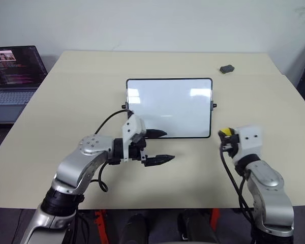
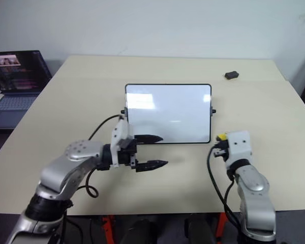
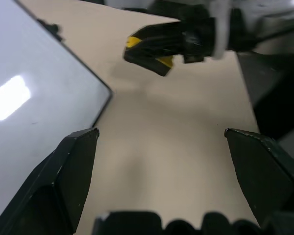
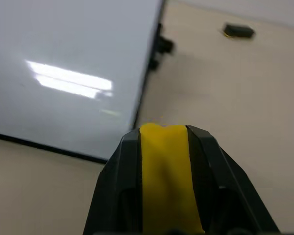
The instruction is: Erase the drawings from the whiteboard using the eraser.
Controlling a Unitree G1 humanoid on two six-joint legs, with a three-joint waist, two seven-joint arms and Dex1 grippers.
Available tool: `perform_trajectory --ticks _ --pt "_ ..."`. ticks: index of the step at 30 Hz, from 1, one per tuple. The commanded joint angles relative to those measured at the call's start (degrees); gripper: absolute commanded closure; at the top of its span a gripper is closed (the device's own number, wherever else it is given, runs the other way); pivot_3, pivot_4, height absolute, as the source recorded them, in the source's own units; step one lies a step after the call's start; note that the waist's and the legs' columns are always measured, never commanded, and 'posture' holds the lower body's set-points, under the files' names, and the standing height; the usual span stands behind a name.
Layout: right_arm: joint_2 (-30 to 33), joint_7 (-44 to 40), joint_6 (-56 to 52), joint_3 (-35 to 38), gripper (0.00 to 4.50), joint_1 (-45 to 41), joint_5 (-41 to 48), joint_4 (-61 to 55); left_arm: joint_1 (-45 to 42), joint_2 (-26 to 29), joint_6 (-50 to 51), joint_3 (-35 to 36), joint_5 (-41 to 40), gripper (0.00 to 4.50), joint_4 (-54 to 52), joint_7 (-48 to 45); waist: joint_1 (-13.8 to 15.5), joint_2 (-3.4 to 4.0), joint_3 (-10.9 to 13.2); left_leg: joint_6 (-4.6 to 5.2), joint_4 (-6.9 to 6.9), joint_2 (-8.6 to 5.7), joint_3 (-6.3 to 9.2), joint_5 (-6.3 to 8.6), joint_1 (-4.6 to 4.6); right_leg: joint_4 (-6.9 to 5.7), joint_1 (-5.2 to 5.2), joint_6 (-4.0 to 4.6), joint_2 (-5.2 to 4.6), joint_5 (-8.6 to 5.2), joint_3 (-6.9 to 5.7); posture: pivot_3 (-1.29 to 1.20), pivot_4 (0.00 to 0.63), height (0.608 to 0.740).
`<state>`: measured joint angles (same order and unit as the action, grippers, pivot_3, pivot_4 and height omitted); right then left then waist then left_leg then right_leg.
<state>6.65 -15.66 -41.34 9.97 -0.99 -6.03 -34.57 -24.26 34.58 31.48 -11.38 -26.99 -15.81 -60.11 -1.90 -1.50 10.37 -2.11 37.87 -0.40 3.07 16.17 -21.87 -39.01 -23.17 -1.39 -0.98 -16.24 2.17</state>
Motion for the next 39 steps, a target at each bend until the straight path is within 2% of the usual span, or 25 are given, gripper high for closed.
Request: perform_trajectory --ticks 1,10,20,33,39 --pt "0.75 2.17 0.25 2.86 3.53 -1.21 1.55 1.6 -2.94 0.08 -2.21 -1.63 1.09 0.0 1.33 -3.19 -0.03 0.0 0.0 0.0 -0.01 0.0 0.0 0.0 0.0 0.01 0.0 0.0 0.0 0.0 0.0 0.0 0.15 0.74" --pt "6.72 0.91 -2.81 8.01 3.53 -3.68 6.61 8.51 -5.71 -0.73 -4.5 -5.43 3.61 0.0 1.4 -6.46 0.05 0.0 0.0 0.02 -0.01 0.0 -0.03 0.01 -0.07 0.05 -0.02 -0.06 0.01 -0.05 0.06 0.0 0.15 0.74" --pt "14.01 -2.09 -3.58 6.98 3.53 -8.73 10.97 15.81 -4.05 -0.41 -3.77 -4.81 3.85 0.0 -0.26 -4.95 0.06 0.01 0.0 0.05 0.01 -0.01 -0.05 0.0 -0.06 0.01 -0.02 -0.06 0.03 -0.04 0.08 0.0 0.15 0.74" --pt "13.67 0.08 -1.97 7.52 3.53 -12.41 13.86 23.91 -1.34 -0.06 -1.19 -3.94 2.83 0.0 -3.75 -1.91 0.04 0.0 -0.01 0.06 0.06 0.0 -0.06 0.01 -0.04 -0.02 0.0 -0.06 0.03 -0.03 0.1 0.0 0.15 0.74" --pt "14.7 -0.03 -0.37 7.53 1.59 -12.77 14.54 25.93 0.44 0.65 -0.65 -3.01 2.79 0.0 -4.77 -0.57 0.05 0.01 0.0 0.06 0.06 0.0 -0.06 0.0 -0.05 -0.02 0.0 -0.06 0.03 -0.03 0.1 0.0 0.15 0.74"
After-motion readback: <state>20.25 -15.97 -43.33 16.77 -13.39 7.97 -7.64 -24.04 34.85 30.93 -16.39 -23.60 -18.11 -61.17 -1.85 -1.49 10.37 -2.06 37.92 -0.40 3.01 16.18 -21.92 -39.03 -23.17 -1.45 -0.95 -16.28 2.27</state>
